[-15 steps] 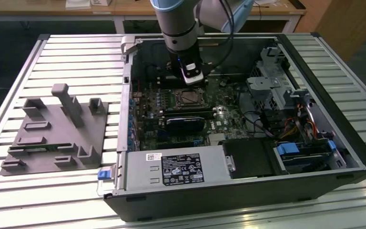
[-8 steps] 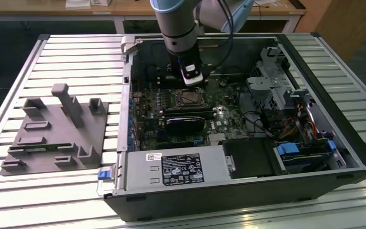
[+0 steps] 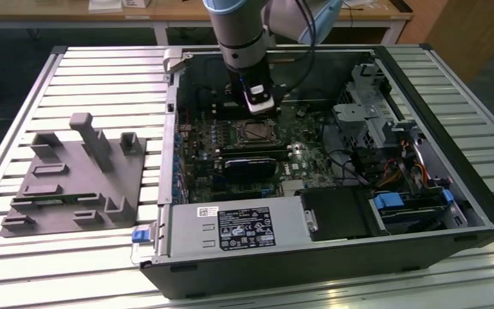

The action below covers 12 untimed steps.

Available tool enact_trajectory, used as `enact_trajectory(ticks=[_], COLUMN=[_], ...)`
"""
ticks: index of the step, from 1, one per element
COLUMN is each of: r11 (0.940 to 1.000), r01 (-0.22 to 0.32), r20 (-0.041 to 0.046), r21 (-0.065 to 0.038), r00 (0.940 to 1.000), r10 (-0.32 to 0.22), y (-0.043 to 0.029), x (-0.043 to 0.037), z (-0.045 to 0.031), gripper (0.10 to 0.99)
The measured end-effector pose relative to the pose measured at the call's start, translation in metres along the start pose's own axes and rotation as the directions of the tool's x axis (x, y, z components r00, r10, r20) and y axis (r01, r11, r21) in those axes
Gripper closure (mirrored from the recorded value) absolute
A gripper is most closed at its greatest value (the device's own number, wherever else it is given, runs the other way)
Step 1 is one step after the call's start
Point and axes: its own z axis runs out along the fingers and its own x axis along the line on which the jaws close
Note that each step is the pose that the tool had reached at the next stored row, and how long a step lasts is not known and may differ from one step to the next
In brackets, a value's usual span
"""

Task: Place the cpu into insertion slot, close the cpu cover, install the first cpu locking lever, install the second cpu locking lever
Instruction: 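Install the first cpu locking lever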

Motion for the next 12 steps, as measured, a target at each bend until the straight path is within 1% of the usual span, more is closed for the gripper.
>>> enact_trajectory(ticks=[3, 4, 7, 12], r11=[1.0000, 1.0000, 1.0000, 1.0000], r01=[-0.001, -0.001, -0.003, -0.007], r20=[0.0002, 0.0003, 0.0010, 0.0018], r21=[0.000, 0.000, 0.001, 0.001], r00=[1.0000, 1.0000, 1.0000, 1.0000], r10=[0.001, 0.001, 0.003, 0.007], y=[0.0016, 0.0019, 0.0027, 0.0064], x=[-0.0008, -0.0009, -0.0005, 0.0016], z=[-0.0054, -0.0061, -0.0061, -0.0056], gripper=[0.980, 0.980, 0.980, 0.980])
